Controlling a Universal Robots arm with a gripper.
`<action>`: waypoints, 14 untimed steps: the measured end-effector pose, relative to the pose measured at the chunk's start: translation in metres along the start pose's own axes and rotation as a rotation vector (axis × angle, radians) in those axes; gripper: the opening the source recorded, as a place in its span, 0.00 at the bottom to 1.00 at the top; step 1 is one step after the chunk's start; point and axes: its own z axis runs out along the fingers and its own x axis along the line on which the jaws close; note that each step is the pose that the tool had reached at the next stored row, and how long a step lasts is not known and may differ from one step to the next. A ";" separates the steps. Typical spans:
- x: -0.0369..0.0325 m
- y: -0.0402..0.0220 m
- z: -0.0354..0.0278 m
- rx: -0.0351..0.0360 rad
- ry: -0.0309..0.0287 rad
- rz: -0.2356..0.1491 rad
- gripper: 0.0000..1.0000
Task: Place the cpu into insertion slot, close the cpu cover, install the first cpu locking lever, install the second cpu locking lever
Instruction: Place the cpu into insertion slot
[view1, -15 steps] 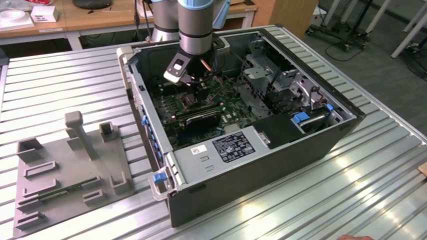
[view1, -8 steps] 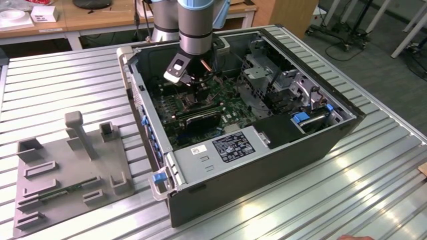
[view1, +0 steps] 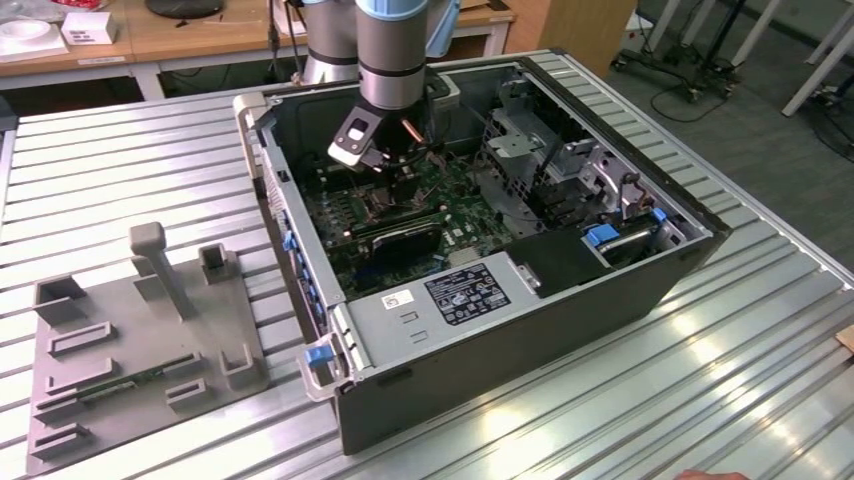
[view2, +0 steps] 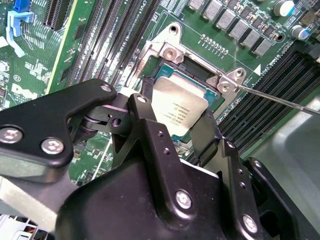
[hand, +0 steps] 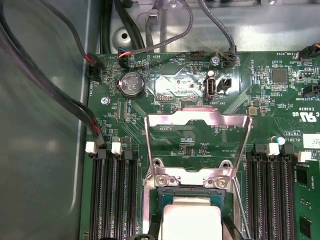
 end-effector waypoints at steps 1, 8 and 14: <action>0.0001 0.0002 0.0001 -0.0001 0.0001 0.000 0.54; 0.0003 0.0007 0.0003 0.0002 0.0000 0.000 0.54; 0.0004 0.0012 0.0005 0.0000 0.0000 0.000 0.54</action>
